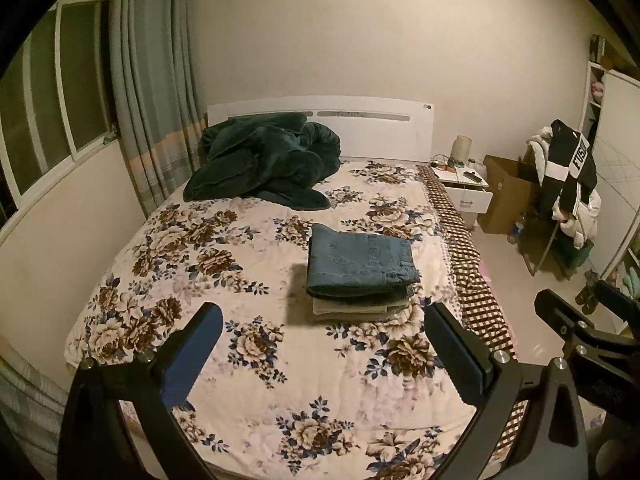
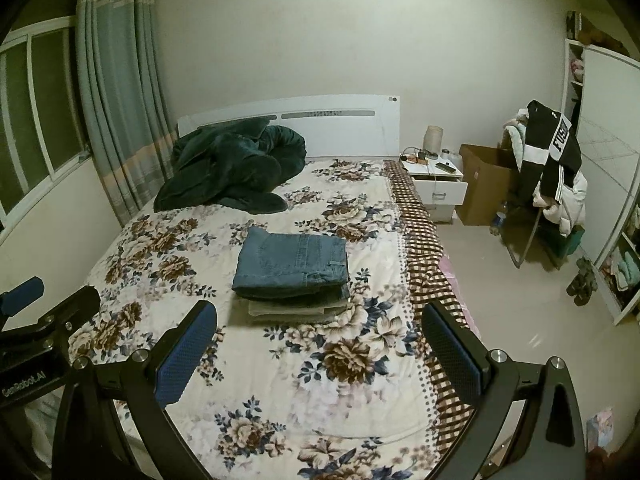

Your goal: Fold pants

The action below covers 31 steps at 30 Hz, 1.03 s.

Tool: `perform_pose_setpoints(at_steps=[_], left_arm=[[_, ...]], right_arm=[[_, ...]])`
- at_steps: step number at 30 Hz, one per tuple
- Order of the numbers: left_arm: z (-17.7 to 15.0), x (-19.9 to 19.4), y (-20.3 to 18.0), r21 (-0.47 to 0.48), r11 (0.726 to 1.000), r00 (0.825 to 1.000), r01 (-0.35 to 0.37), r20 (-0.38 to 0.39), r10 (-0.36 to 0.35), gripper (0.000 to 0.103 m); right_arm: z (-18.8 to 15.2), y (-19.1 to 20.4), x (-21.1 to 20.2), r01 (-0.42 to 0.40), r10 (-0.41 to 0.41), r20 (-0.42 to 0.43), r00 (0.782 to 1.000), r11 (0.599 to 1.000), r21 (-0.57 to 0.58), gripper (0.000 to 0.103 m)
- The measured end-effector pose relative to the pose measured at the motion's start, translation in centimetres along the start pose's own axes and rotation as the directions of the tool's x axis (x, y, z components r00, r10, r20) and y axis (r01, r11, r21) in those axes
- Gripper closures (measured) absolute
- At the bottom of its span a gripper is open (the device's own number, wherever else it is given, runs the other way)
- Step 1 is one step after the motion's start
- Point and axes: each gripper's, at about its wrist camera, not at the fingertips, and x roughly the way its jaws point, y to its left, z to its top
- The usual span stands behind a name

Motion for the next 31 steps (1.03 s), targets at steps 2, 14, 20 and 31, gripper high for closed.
perform_pose_setpoints(at_steps=[2,14,20,31], left_arm=[[-0.04,-0.17,-0.19,-0.001,1.0,1.0,-0.001,0.004,0.001,0.0],[-0.1,-0.42,-0.35,-0.008,1.0,1.0,-0.006,0.005,0.006,0.0],[0.14,-0.69,-0.56,-0.003,1.0,1.0,-0.012,0.009,0.012,0.0],[0.23,-0.93,-0.63,-0.014,1.0,0.999,-0.025,0.031,0.026,0.0]], right_arm=[[0.07,0.01,0.03,-0.002,0.002,-0.001,1.0,1.0,-0.001,0.0],[0.36,-0.03,0.38,-0.004,0.004,0.001,1.0,1.0,0.0,0.0],[0.54,0.07,0.35,-0.004,0.004,0.008,1.0,1.0,-0.004,0.0],[0.59,0.29,0.22,-0.008,0.008,0.009,1.0,1.0,-0.002,0.0]])
